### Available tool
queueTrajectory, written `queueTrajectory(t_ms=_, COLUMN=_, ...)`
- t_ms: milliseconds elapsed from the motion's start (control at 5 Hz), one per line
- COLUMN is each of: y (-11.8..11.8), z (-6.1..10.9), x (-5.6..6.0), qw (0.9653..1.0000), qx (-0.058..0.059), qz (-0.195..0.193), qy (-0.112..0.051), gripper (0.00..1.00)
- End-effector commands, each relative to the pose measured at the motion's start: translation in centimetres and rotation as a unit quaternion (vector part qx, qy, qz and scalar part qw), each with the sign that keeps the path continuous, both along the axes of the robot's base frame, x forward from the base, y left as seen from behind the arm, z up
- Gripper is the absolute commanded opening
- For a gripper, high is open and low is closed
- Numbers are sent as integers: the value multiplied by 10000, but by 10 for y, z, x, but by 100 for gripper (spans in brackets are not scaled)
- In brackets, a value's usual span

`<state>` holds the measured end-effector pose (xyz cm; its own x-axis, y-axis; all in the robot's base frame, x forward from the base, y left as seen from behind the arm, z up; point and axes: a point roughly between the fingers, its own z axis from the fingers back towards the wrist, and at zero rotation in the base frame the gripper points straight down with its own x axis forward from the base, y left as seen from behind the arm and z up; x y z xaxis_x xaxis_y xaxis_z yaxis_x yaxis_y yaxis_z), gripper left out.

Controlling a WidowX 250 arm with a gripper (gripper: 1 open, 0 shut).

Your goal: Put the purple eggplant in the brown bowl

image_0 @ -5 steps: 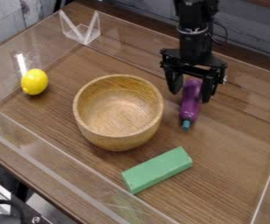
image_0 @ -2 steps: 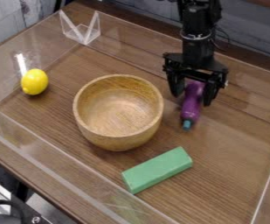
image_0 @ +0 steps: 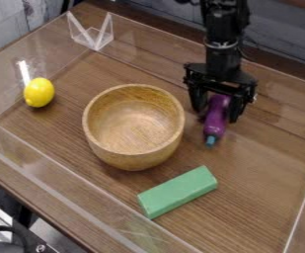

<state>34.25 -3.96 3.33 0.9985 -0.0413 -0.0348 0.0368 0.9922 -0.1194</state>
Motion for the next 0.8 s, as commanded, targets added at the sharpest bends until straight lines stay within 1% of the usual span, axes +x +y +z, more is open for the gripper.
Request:
queueTrajectory(t_ms=0, y=-4, z=16, x=12, qw=9995, qx=29, qz=-41, qy=-317, gripper=100)
queueTrajectory(t_ms=200, y=-3, z=14, x=11, qw=9995, qx=42, qz=-18, qy=-311, gripper=0)
queueTrajectory(t_ms=600, y=-1, z=18, x=7, qw=9996, qx=10, qz=17, qy=-273, gripper=0)
